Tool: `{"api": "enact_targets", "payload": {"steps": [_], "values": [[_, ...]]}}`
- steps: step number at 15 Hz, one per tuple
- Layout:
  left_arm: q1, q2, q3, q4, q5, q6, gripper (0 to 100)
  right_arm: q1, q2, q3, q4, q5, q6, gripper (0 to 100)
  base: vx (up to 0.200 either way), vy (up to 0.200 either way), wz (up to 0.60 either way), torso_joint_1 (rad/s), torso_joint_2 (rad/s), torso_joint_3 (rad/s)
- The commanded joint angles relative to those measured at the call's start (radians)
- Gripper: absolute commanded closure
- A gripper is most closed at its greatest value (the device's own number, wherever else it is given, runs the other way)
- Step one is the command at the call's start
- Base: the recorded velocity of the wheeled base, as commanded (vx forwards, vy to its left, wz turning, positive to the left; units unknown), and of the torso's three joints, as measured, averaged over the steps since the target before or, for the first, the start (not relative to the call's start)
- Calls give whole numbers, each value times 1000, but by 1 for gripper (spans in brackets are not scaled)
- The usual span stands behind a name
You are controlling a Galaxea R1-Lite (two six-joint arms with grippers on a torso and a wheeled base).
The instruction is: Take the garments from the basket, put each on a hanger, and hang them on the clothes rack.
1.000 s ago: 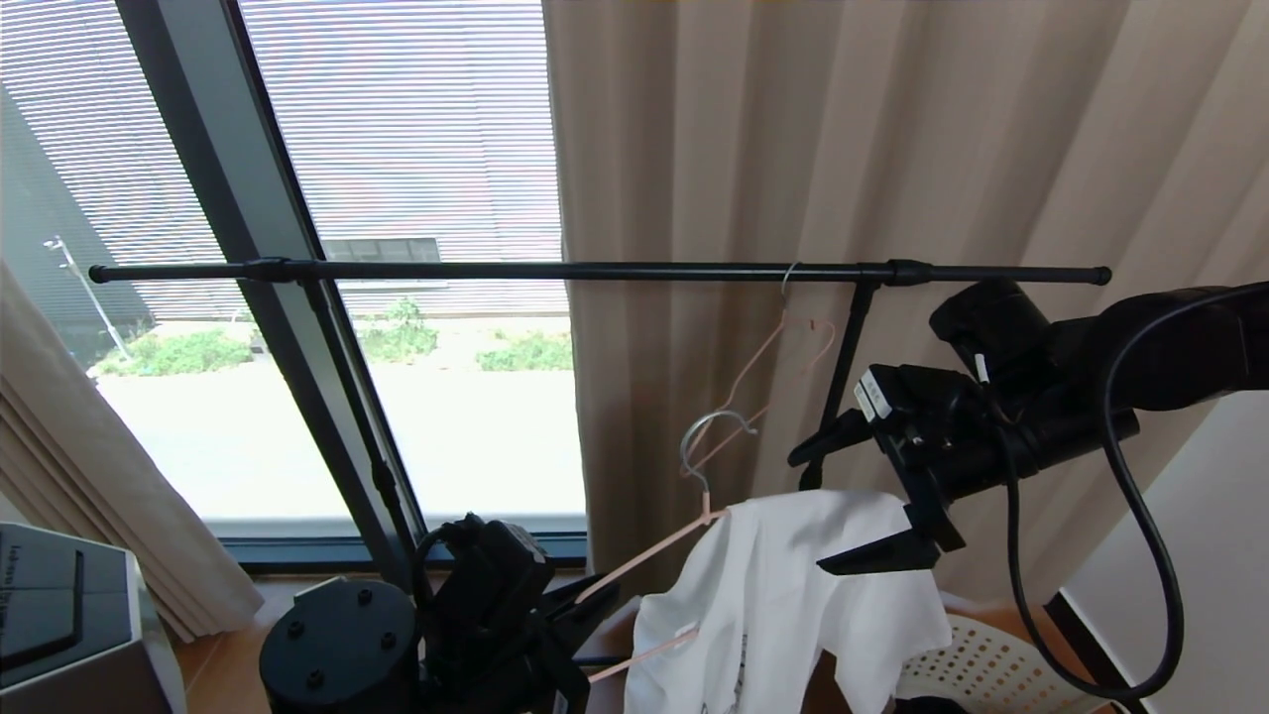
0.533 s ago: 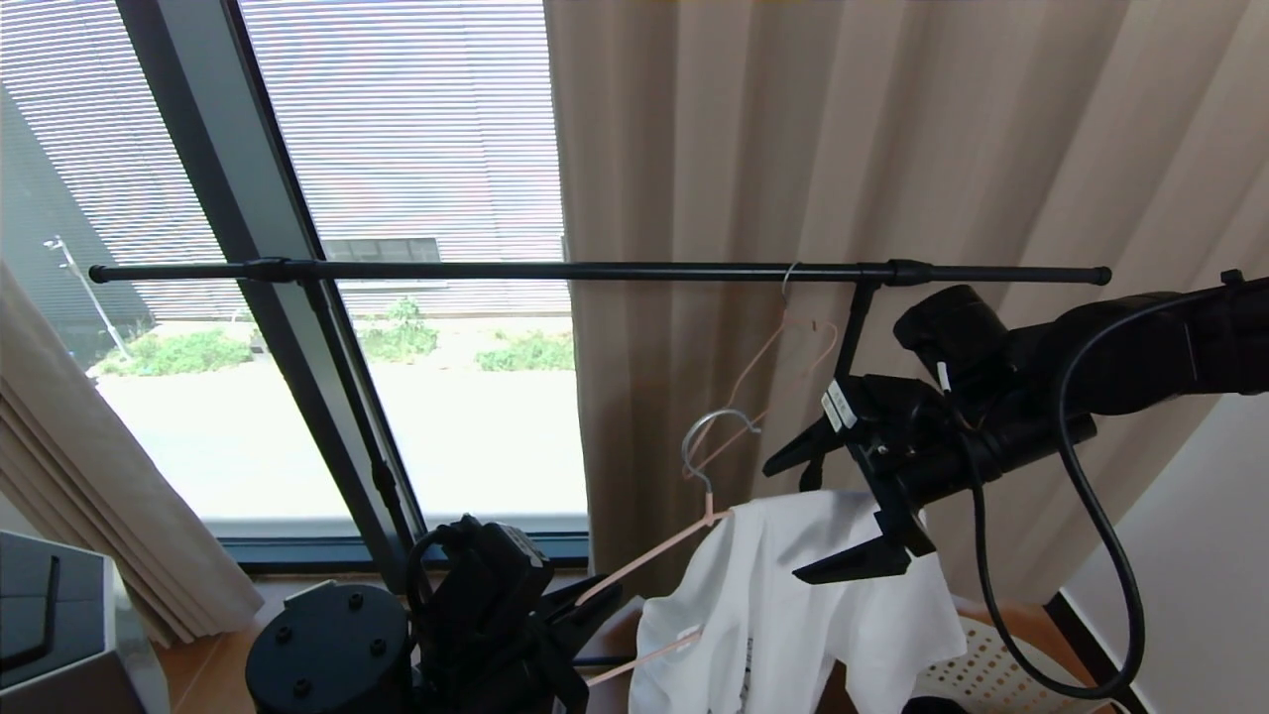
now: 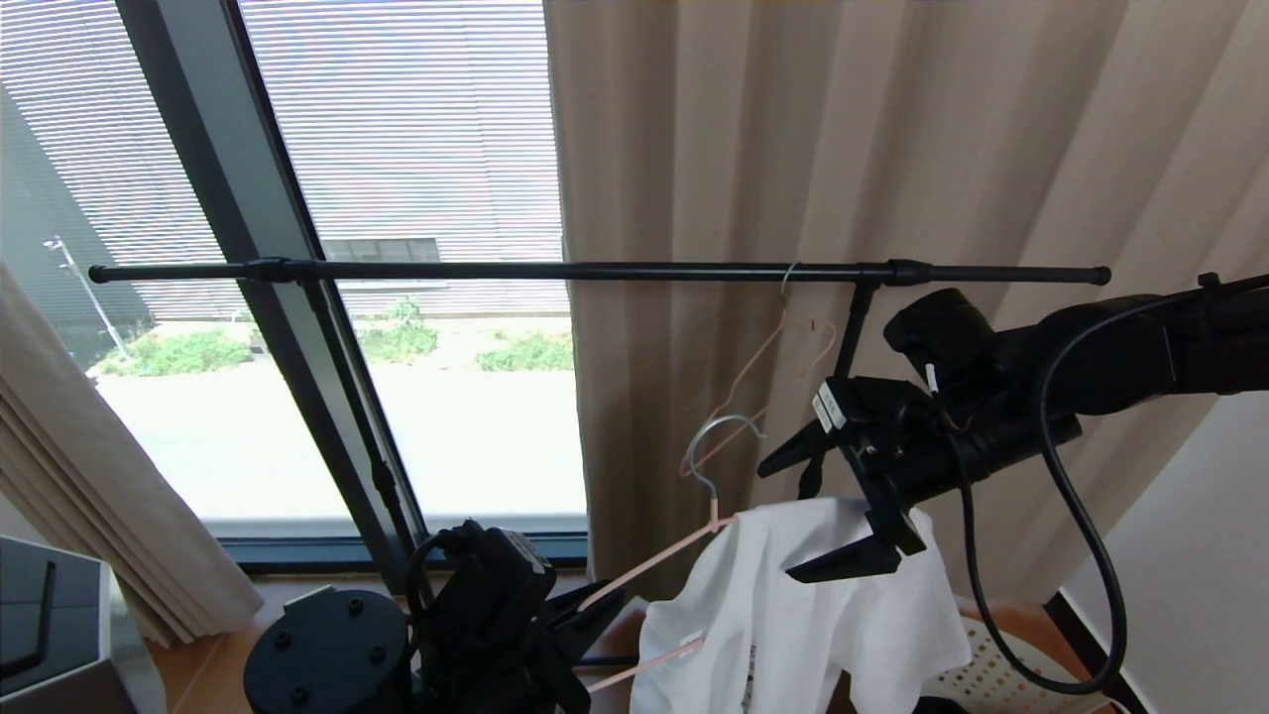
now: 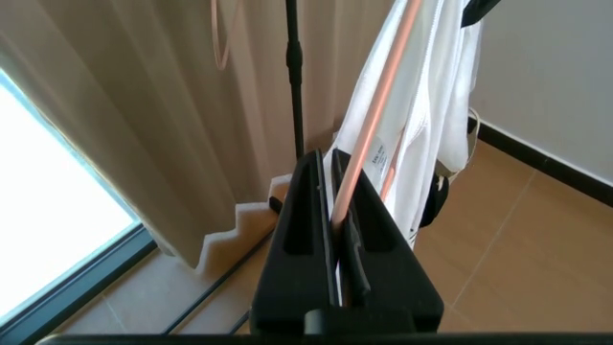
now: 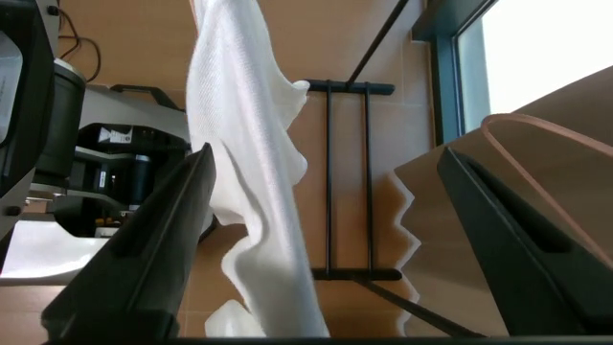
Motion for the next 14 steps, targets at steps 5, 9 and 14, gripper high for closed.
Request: {"api": "enact_targets", "payload": {"steps": [5, 9, 14], "values": [[1, -1, -3, -1, 0, 0, 100, 19, 20, -10, -4, -3, 0, 0, 0, 0, 0, 0, 0, 0], [1, 0, -5, -1, 0, 0, 100, 19, 20, -14, -1, -3, 4, 100, 0, 0, 0, 0, 0, 0], [3, 3, -6, -1, 2, 1, 100, 17, 12, -13, 1, -3, 4, 100, 0, 0, 0, 0, 0, 0]]}}
